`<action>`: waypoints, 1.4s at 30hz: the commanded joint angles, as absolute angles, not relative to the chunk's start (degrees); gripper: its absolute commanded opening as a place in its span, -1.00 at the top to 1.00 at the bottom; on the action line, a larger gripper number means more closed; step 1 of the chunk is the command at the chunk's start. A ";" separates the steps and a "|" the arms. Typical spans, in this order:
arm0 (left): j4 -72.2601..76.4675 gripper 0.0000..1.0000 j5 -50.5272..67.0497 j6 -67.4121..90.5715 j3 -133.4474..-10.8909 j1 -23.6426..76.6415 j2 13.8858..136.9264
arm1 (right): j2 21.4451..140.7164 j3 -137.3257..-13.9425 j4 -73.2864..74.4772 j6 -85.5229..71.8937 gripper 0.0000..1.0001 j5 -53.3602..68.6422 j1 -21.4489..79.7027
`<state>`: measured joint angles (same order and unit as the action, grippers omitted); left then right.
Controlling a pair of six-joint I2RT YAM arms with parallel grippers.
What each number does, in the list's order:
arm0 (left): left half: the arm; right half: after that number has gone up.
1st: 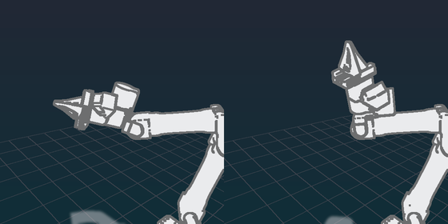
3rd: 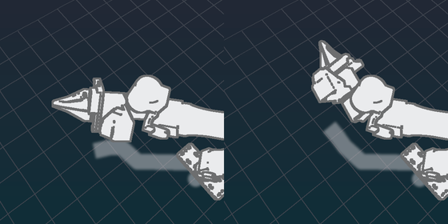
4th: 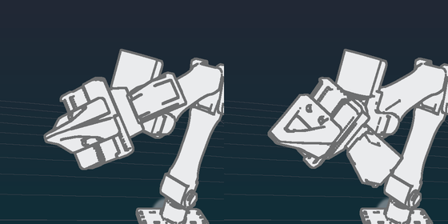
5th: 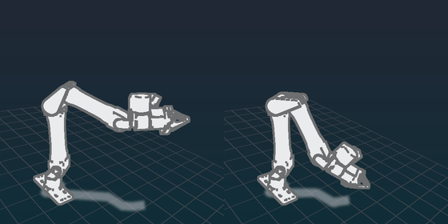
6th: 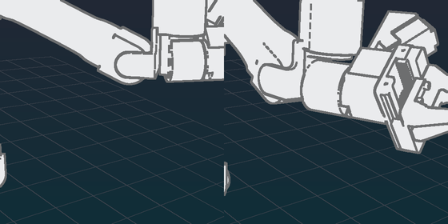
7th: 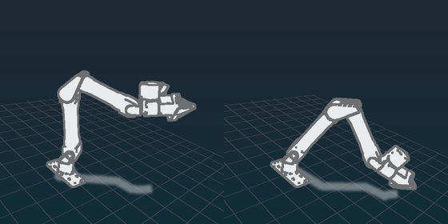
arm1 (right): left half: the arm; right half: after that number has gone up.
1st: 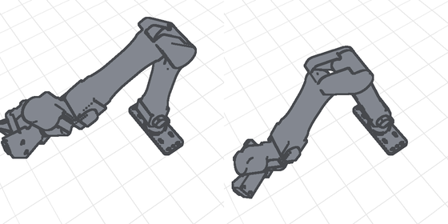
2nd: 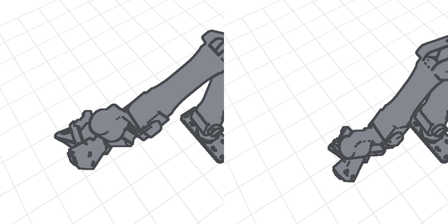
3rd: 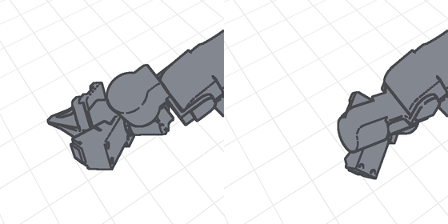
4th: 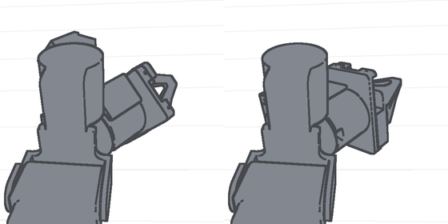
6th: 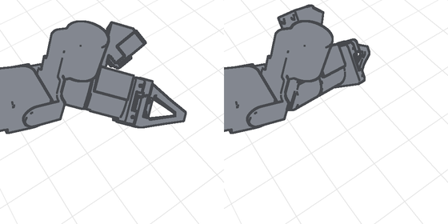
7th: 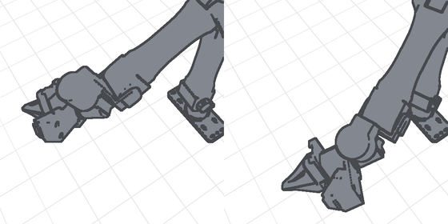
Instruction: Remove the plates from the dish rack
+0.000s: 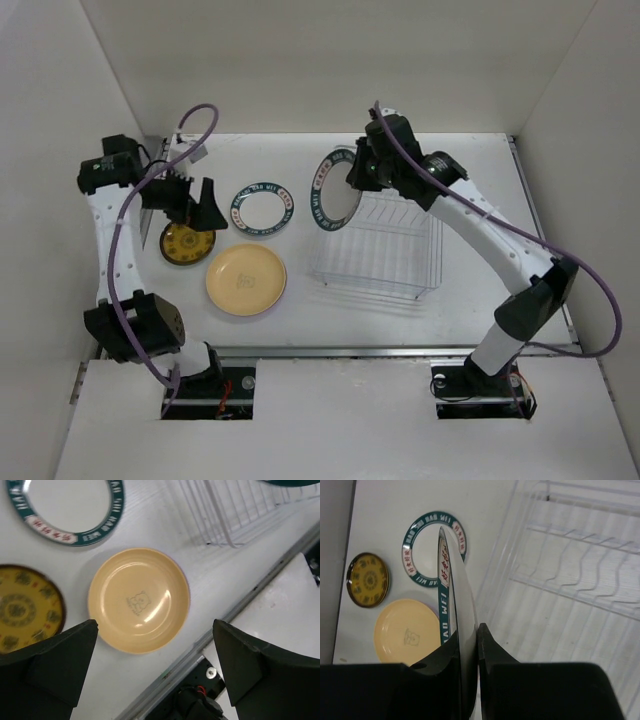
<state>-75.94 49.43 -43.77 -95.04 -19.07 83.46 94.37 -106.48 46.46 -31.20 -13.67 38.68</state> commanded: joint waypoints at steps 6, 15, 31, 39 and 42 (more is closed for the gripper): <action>-67.53 -0.99 51.40 -29.64 -97.91 -2.57 91.66 | 100.36 -99.05 15.75 -29.71 1.00 11.15 38.76; -63.28 -0.99 53.00 -26.02 -104.06 -1.41 110.02 | 108.45 -97.03 1.86 -29.71 1.00 22.49 38.76; -66.35 1.00 58.89 -27.60 -103.62 -1.41 108.37 | 115.22 -97.56 -4.48 -33.05 1.00 30.06 37.71; -63.29 1.00 66.78 -12.78 -107.66 -9.31 109.95 | 116.28 -104.57 3.32 -32.43 -0.58 27.78 36.56; -55.93 1.00 66.28 -5.30 -106.97 -11.16 109.95 | 116.28 -105.82 5.62 -31.29 -0.76 23.40 36.04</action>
